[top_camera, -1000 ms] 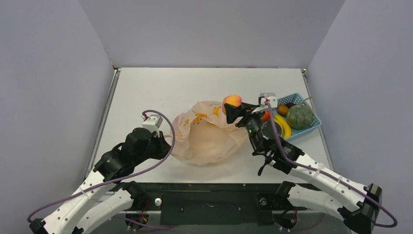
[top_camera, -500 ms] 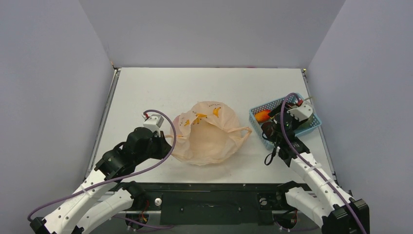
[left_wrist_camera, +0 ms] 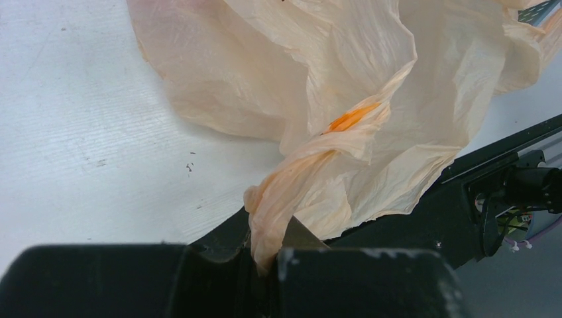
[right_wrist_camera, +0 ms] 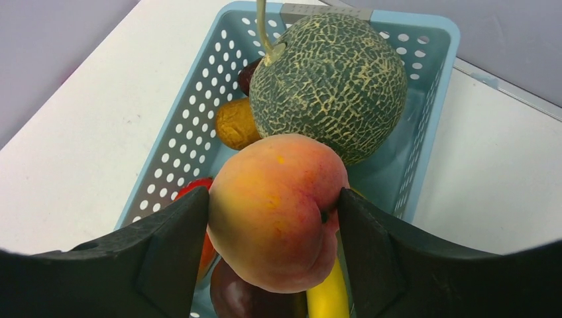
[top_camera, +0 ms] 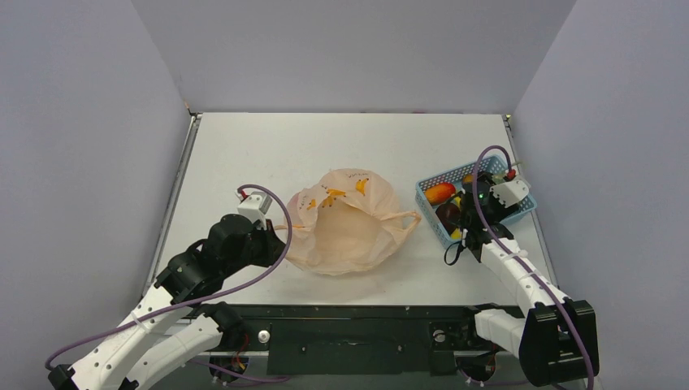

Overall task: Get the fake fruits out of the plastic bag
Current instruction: Place the fake fruit in the bin.

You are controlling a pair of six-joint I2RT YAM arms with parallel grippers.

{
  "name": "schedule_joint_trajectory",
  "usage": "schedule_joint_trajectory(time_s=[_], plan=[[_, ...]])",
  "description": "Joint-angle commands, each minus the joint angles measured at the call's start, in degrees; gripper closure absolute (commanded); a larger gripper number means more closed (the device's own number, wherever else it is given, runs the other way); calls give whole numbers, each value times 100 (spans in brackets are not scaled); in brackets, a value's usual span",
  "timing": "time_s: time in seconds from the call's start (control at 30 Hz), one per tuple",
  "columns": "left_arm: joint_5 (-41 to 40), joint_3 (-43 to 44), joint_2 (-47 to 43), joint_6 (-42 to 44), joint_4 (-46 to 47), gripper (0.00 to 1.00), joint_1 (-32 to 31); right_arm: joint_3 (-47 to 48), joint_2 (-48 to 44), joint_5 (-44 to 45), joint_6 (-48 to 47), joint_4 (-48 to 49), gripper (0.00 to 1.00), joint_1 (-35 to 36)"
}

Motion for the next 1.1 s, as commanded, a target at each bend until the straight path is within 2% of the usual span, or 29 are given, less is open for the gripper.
schedule_joint_trajectory(time_s=[0.0, 0.1, 0.17, 0.33, 0.43, 0.57, 0.83, 1.07], plan=[[4, 40, -34, 9, 210, 100, -39, 21, -12, -171, 197, 159, 33, -176], [39, 45, -7, 19, 211, 100, -49, 98, -5, -349, 129, 103, 21, -174], [45, 40, 29, 16, 217, 100, -82, 156, -60, -387, 78, -8, 18, -168], [58, 45, 117, 24, 212, 100, -113, 247, -357, -353, -123, -255, 16, -41], [93, 45, 206, 25, 217, 100, -144, 393, -647, -330, -362, -315, 17, 347], [100, 59, 397, 37, 208, 100, -209, 623, -815, -376, -991, -124, 18, 1216], [-42, 93, 667, -8, 133, 100, -386, 1165, -657, -1129, -2536, 325, 20, 3376], [-253, 116, 614, -72, 64, 100, -568, 1147, -443, -2635, -2479, 980, 26, 4307]])
